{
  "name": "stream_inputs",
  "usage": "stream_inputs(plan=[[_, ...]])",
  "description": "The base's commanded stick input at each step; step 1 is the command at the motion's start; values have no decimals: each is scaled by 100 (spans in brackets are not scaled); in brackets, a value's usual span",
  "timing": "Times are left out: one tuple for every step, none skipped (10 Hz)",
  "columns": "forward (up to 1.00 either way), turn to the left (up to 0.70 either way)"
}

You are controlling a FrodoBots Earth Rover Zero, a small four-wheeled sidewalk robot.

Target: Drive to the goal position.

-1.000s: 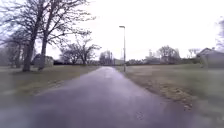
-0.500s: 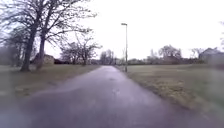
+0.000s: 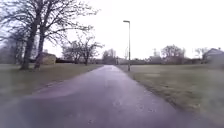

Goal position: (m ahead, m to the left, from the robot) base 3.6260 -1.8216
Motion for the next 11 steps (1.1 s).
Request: stream_inputs(plan=[[100, 0], [100, 0], [100, 0], [100, 0], [100, 0], [100, 0], [100, 0], [100, 0], [100, 0], [100, 0], [100, 0]])
